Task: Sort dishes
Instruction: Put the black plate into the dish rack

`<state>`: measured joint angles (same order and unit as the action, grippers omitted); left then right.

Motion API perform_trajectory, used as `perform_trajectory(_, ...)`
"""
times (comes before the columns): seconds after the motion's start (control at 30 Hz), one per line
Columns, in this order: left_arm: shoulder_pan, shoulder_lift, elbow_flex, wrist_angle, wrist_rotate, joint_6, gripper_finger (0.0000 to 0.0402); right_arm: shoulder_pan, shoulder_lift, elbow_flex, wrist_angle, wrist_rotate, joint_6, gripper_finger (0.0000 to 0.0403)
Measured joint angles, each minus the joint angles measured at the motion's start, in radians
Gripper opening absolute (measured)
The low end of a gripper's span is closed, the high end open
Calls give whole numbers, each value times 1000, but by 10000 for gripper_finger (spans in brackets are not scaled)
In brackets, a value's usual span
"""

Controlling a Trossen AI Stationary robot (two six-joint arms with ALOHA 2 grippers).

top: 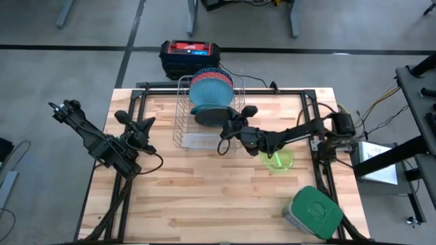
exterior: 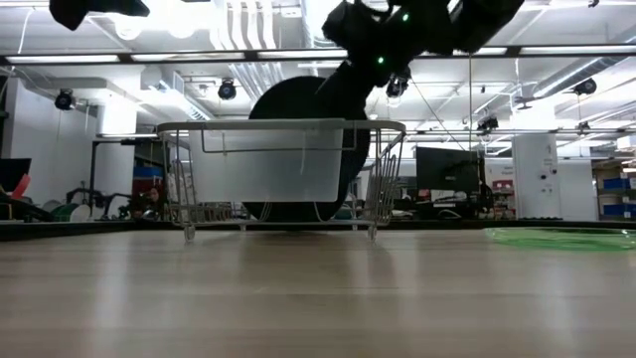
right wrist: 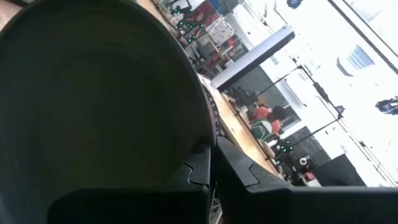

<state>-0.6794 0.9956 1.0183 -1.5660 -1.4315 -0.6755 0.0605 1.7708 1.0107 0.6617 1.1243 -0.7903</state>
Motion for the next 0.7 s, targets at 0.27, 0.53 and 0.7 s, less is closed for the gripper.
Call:
perform_trajectory(0.27, 0, 7, 0, 3, 1, 0, 0, -33, 47, 2, 127, -88, -58, 0)
perform_trajectory(0.53, 0, 10, 0, 4, 2, 0, 0, -34, 48, 40, 71, -166, -29, 0)
perform_trajectory(0.7, 0, 10, 0, 6, 2, -1, 0, -36, 48, 76, -91, -167, 60, 0)
